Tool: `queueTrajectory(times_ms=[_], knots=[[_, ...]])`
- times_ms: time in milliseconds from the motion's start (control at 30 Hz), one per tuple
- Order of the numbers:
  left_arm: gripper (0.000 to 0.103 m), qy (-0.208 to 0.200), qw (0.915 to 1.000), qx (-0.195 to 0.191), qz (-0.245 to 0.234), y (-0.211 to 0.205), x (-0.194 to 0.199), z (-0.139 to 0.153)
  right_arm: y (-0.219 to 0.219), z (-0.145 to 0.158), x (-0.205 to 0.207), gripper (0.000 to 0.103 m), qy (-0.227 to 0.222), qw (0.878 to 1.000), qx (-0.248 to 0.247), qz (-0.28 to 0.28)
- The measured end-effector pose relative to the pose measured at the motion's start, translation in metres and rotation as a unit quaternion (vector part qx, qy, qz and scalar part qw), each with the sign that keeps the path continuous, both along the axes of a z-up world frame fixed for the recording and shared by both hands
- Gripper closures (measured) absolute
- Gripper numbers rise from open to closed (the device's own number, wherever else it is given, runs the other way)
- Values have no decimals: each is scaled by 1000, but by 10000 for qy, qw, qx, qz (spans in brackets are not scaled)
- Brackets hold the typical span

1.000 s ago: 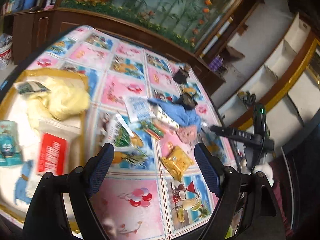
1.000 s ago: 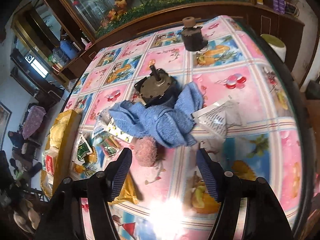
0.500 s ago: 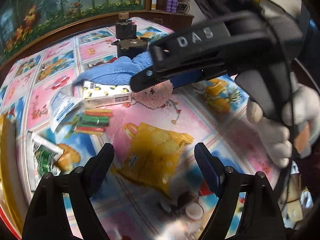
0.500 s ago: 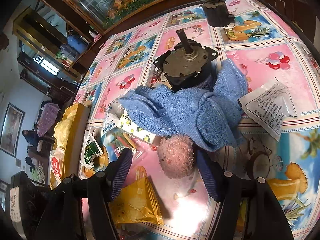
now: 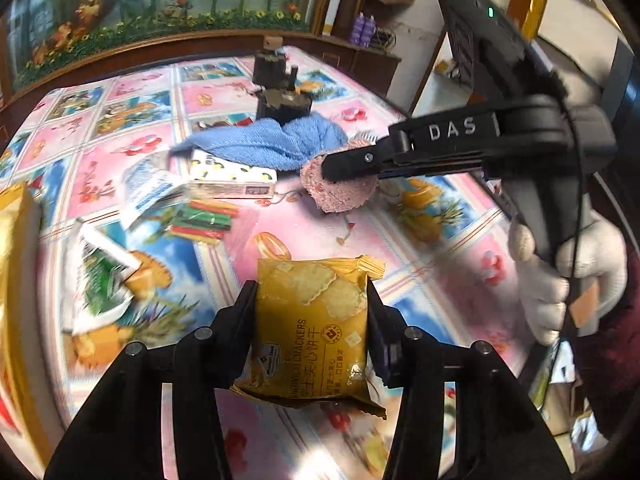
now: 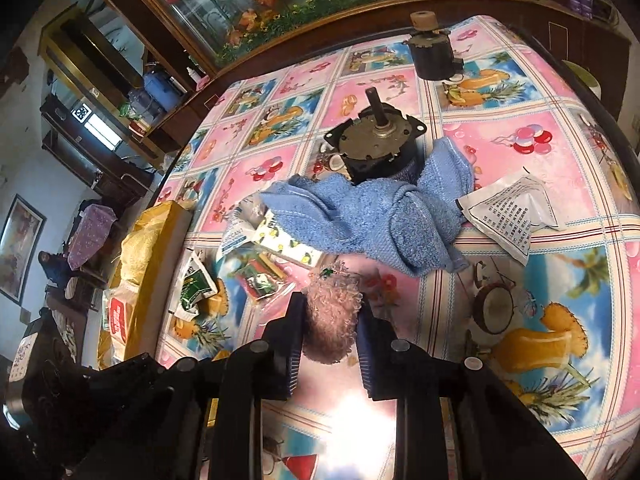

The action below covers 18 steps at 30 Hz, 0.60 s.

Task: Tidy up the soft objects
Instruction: 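Carry the cracker packet and pink ball into the tray and open both tools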

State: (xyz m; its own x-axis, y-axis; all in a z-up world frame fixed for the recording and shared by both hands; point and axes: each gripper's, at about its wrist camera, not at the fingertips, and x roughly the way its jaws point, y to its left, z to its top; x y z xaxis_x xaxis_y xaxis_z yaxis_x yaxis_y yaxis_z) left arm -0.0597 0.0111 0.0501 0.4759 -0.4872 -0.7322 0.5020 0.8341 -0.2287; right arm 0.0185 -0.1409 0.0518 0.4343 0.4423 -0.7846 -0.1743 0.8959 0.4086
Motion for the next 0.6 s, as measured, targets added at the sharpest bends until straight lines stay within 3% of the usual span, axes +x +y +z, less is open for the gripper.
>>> queueTrajectory(times_ms=[200, 367, 600], knots=[[56, -130, 9953, -751, 597, 72, -32, 35, 37, 32, -18, 78, -320, 9987, 57, 381], [55, -513, 9855, -646, 1483, 141, -52, 54, 86, 44, -26, 78, -420, 9957, 135, 817], [55, -345, 9611, -622, 2669, 226, -52, 37, 159, 47, -27, 78, -436, 9891, 206, 1393]])
